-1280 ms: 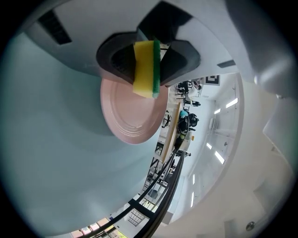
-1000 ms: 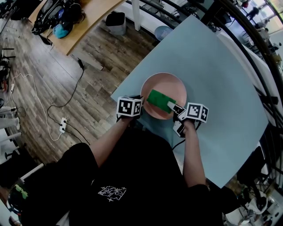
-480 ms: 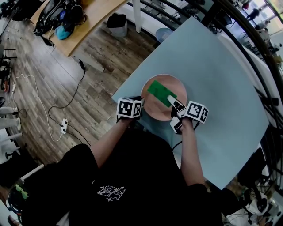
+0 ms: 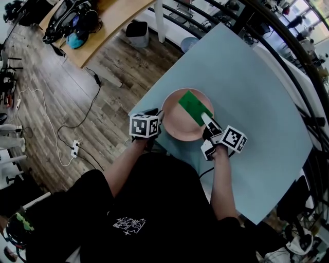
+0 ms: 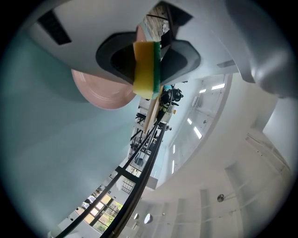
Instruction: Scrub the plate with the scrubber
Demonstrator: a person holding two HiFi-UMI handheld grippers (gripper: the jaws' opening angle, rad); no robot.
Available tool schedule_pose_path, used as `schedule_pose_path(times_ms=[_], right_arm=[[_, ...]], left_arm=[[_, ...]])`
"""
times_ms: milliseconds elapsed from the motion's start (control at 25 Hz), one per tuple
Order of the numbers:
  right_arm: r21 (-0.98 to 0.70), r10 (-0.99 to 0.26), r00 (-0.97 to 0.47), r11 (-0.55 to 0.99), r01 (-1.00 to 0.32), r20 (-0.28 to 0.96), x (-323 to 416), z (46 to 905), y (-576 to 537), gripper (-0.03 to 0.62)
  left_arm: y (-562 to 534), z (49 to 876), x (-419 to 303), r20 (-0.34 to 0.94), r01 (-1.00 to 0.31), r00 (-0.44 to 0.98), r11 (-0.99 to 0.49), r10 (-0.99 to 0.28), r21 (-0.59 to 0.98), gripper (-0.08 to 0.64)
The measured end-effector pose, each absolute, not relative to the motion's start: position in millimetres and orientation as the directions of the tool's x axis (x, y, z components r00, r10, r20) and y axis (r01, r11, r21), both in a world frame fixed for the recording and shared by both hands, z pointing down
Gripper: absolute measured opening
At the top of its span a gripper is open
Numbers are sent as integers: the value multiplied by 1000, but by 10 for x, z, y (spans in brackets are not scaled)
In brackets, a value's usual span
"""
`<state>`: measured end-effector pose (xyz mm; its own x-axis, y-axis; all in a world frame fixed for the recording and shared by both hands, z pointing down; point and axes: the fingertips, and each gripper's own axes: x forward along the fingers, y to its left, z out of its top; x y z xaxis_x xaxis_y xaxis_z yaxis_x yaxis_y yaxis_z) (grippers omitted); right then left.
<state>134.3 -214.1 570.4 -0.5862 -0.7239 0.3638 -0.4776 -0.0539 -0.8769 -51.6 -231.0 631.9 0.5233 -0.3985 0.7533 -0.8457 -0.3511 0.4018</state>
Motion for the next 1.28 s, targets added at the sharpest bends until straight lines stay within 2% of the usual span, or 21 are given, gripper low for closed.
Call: schedule_pose_path(times_ms=[200,400,480,720,1280], right_arm=[[-873,-745,-572,-29,-486,343,1517,5583,-2028,135],[-842,-772,-541,16,-540,332,1722,5441,-1967,135],[-804,-777,-524,39,-594,349,1800,5387,-1952,135],[-663,-802,-474,135,-736,363,1954,5172,-1975,135],[-412,-855,-413,269,-870,314,2013,4609,-1853,133]], left_arm=[[-2388,6056,-502,730,-861,502,-347,-463,372,78],[-2398,5864,-433,704,-865,497,-358,-507,352,41],[-2402,5744,-394,680,-864,500,-365,-537,347,18],[-2380,5393,-240,600,-857,514,-391,-613,335,9],[-2165,4666,-133,450,-855,517,-458,-728,242,9]])
